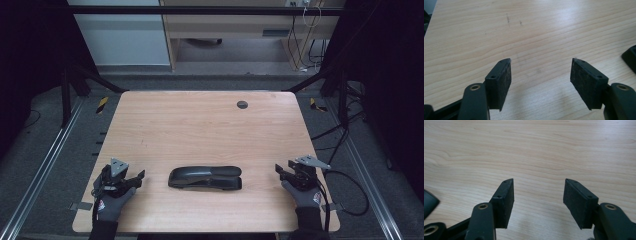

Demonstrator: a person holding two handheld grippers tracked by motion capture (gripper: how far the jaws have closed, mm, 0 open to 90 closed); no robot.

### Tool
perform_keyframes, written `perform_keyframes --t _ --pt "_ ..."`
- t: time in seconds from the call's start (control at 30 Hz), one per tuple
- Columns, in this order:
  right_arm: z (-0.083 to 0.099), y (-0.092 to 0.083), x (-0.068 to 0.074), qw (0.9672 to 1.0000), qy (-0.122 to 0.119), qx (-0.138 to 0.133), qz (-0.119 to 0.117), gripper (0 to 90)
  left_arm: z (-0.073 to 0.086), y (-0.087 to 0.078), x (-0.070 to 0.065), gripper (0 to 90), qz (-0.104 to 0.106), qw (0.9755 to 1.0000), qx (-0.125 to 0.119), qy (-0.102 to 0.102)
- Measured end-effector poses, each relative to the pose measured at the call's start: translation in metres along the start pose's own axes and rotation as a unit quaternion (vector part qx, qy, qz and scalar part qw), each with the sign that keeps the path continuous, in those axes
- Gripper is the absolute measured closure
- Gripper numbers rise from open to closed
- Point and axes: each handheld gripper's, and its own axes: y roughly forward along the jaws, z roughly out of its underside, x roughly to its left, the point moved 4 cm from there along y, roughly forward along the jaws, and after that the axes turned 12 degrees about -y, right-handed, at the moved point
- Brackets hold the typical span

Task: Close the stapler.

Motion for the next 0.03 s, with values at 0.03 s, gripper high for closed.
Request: perform_keyframes --t 0.03 --pt "0.0007 0.0003 -0.0009 1.0 -0.002 0.001 0.003 40.6 0.0 0.0005 0.0025 31.9 -0.003 1.0 0.0 -0.001"
